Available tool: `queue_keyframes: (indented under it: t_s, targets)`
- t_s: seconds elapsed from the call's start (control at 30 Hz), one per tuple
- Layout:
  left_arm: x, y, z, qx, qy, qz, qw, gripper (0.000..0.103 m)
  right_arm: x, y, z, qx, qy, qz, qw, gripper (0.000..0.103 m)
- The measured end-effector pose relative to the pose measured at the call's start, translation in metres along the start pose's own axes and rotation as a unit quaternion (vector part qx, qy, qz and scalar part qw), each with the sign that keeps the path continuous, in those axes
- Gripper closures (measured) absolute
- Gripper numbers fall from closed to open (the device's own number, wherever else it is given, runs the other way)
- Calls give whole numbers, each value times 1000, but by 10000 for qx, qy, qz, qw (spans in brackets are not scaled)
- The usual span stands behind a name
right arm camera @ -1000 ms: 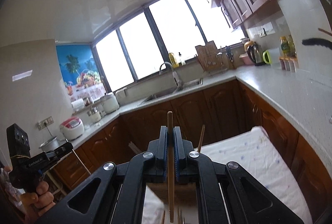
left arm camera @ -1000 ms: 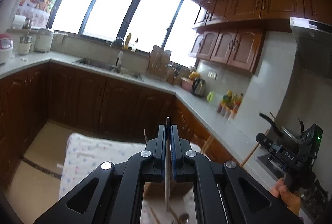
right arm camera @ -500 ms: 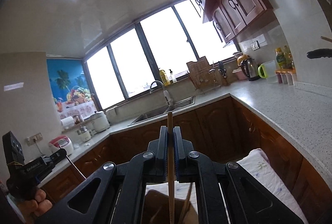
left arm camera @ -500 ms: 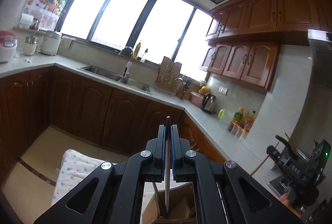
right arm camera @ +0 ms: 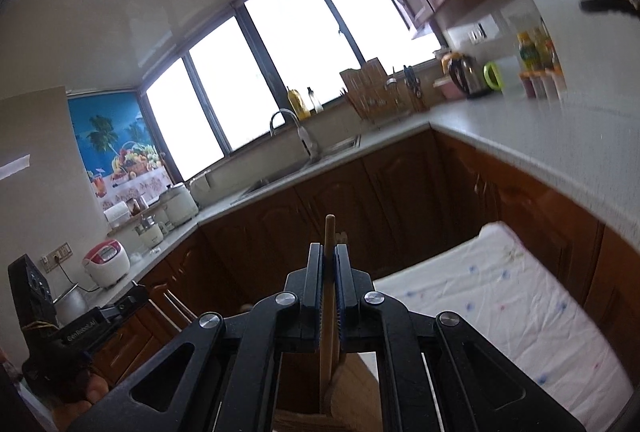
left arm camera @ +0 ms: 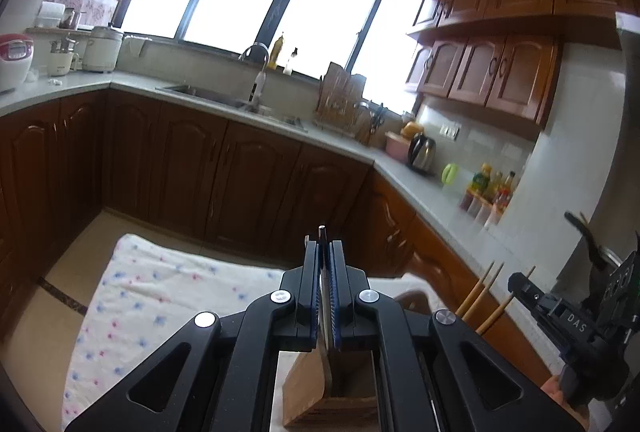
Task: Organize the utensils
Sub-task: 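Open both grippers to drop the chopsticks into the wooden holder, then move both open grippers back toward the remaining utensils on the table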
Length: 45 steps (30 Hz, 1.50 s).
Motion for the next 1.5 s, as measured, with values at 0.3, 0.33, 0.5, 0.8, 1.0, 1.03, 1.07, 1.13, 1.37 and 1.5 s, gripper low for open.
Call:
queue_keyframes:
  t_s: [0.3,0.33,0.5,0.8,1.0,1.03,1.07,1.13,1.37,1.5]
  targets:
    - [17,-1,3,46,-156,74,9998,99,-2,2,3,-24,-171,-31,9998,98]
    - [17,-1,2,53,-157,86,9998,99,-2,2,3,-20,-172,-25,9998,98]
    - [20,0,3,62,-209,116,9997,99,-2,1,3,-19,-205,-19,9998,97]
    - [15,-12,-27,130,-68,66,9999,42,3,-1,-16,292,-83,224,9993,36]
    - [2,-14,-51,198,-138,98,9997,27,-1,-1,-27,333,-155,326,9988,25]
    - [0,-14,-56,208,-149,102,9996,24,-3,-2,-30,339,-166,313,9988,23]
    - [-2,-14,-61,240,-176,112,9995,20,-3,-2,-33,343,-169,305,9988,22]
    - [-5,-15,-70,298,-237,141,9992,17,-6,-4,-42,351,-171,282,9988,20]
    - [-32,-12,-111,333,-558,280,9975,15,-27,-3,-73,297,-329,181,9989,16]
    - [-41,-8,-134,381,-730,393,9958,15,-44,0,-90,198,-449,63,9988,16]
Point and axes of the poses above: each gripper's, at about its wrist camera, not at the fingertips, and z roughly the way its jaws point, y to its right, x to its top, the point moved 10 cm from there along z, roughly the way its jaws point, and after that the axes turned 4 degrees about -x, right-handed, at the moved point
